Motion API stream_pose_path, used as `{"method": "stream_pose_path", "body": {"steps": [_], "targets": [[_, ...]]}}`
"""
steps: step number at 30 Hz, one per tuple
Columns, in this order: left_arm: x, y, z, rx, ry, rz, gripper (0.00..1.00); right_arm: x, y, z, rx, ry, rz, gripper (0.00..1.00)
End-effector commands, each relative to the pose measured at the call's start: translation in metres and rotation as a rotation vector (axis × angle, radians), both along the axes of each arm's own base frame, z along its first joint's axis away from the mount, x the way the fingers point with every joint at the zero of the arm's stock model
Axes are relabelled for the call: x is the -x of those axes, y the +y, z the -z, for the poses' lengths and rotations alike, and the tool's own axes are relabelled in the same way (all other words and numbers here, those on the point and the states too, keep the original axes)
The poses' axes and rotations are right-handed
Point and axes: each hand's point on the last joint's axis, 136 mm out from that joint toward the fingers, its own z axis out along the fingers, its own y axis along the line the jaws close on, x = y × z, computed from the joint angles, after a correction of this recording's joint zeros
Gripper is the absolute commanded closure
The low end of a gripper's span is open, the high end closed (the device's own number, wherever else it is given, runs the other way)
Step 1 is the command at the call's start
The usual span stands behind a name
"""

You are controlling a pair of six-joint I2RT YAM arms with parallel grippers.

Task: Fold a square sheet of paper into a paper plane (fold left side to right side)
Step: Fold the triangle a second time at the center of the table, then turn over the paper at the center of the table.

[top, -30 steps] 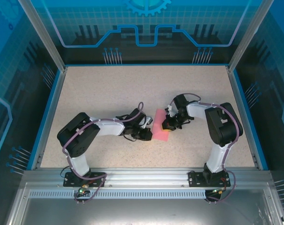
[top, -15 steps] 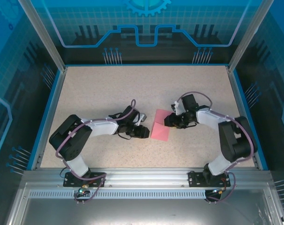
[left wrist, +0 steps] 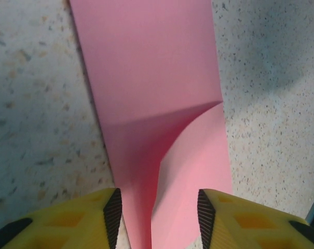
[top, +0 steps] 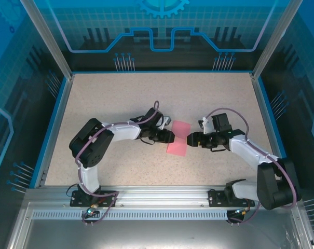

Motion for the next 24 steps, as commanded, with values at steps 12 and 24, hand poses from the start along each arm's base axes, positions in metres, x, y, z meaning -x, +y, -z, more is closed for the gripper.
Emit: {"method": "stream_pose_path", "body": {"steps": [12,24], "targets": [[-0.005,0.003,-0.009,-0.006,-0.069,0.028,0.9,0.006,0.011,0.001,-0.136,0.049,-0.031,0.25],[-0.003,0.012,-0.02,0.012,-0.112,-0.011,0.91,-0.013,0.024,-0.01,-0.282,0.079,-0.002,0.22]]}}
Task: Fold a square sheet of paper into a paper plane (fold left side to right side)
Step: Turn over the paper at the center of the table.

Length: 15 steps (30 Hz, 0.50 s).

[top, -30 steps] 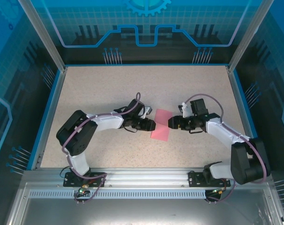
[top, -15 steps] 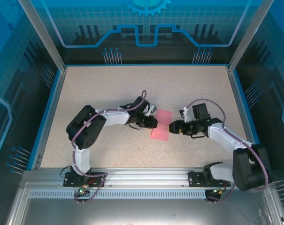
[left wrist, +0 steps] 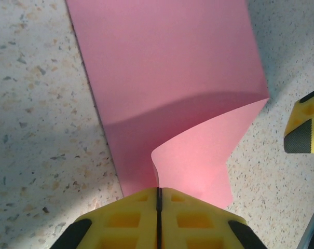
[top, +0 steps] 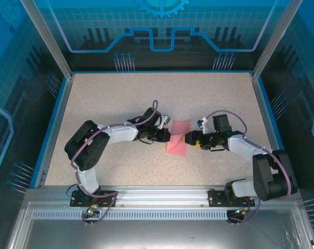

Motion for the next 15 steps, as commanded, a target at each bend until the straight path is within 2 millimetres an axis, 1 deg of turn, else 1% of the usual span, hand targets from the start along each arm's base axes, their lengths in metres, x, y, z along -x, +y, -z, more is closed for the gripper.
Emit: {"method": "stream_pose_path", "body": {"steps": [1,6,9,12,13,15], "targets": [[-0.003,0.003,-0.006,0.01,-0.02,-0.016,0.91,-0.012,0.004,-0.009,-0.048,-0.004,0.003,0.22],[-0.004,0.003,-0.006,0.013,-0.017,-0.018,0.91,-0.026,0.008,0.0,0.005,0.027,0.011,0.24],[-0.004,0.002,-0.006,0.014,-0.017,-0.018,0.91,-0.033,0.015,0.007,0.015,0.052,0.004,0.26],[-0.004,0.002,-0.007,0.018,-0.018,-0.019,0.9,-0.04,0.022,0.017,0.023,0.085,-0.001,0.34],[-0.004,0.002,-0.007,0.017,-0.02,-0.02,0.9,-0.041,0.024,0.021,0.027,0.103,-0.004,0.39],[-0.006,0.002,-0.008,0.017,-0.02,-0.027,0.85,-0.043,0.029,0.027,0.03,0.113,-0.009,0.46]]}}
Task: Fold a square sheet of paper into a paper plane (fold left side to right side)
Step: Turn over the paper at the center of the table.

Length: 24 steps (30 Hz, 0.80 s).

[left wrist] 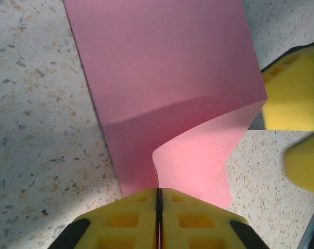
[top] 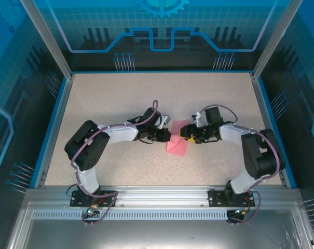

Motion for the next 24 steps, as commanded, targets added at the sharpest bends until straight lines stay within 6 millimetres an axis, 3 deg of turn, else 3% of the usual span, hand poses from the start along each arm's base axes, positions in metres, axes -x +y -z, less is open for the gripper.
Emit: {"method": "stream_pose_path", "body": {"steps": [1,3,6,7,12,16,21,24], "targets": [[-0.006,0.003,-0.008,0.015,-0.015,-0.032,0.82,-0.006,0.012,0.005,0.0,0.01,-0.009,0.5],[-0.007,0.004,-0.011,0.017,-0.016,-0.043,0.78,-0.007,0.016,0.007,-0.018,0.007,-0.006,0.62],[-0.011,0.01,-0.019,0.019,-0.016,-0.077,0.7,-0.008,0.019,0.003,-0.049,-0.018,-0.02,0.96],[-0.011,0.012,-0.024,0.026,-0.023,-0.086,0.67,-0.008,0.019,0.001,-0.053,-0.032,-0.028,1.0],[-0.008,0.036,-0.056,0.095,-0.065,-0.166,0.44,-0.008,0.013,-0.028,-0.106,-0.122,-0.052,1.0],[0.0,0.061,-0.093,0.213,-0.101,-0.252,0.23,-0.006,0.011,-0.074,-0.245,-0.212,-0.086,1.0],[0.025,0.069,-0.165,0.445,-0.192,-0.224,0.03,0.008,0.017,-0.139,-0.376,-0.329,-0.187,1.0],[0.04,0.065,-0.206,0.564,-0.244,-0.162,0.01,0.015,0.02,-0.175,-0.431,-0.393,-0.223,1.0]]}}
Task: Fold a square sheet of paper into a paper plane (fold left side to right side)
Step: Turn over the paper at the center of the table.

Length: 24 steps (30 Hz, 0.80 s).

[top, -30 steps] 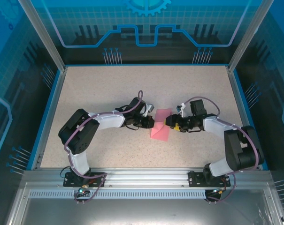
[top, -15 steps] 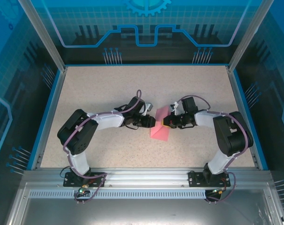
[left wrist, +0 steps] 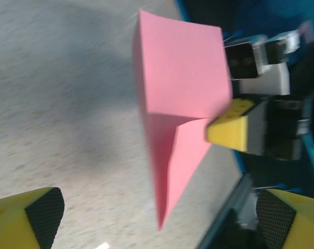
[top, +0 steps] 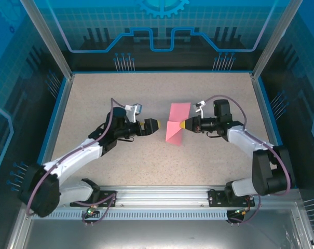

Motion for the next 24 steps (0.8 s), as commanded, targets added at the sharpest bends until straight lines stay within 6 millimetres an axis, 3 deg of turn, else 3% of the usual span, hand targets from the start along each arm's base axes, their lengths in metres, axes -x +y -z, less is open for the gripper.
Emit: {"method": "stream_pose_path", "body": {"steps": [1,4,9,16,21,24], "targets": [[0.018,-0.008,-0.053,0.166,-0.083,0.086,0.01,0.013,0.007,-0.061,-0.118,-0.116,-0.098,1.0],[0.027,-0.011,-0.074,0.235,-0.114,0.127,0.01,0.021,0.014,-0.091,-0.136,-0.184,-0.114,1.0],[0.032,-0.017,-0.083,0.261,-0.116,0.158,0.01,0.033,0.026,-0.132,-0.174,-0.264,-0.147,1.0],[0.048,-0.034,-0.107,0.324,-0.173,0.246,0.03,0.049,0.052,-0.158,-0.215,-0.306,-0.224,1.0],[0.054,-0.037,-0.123,0.364,-0.214,0.262,0.16,0.051,0.06,-0.166,-0.226,-0.317,-0.246,1.0],[0.056,-0.033,-0.13,0.382,-0.24,0.246,0.31,0.052,0.061,-0.165,-0.23,-0.312,-0.247,1.0]]}}
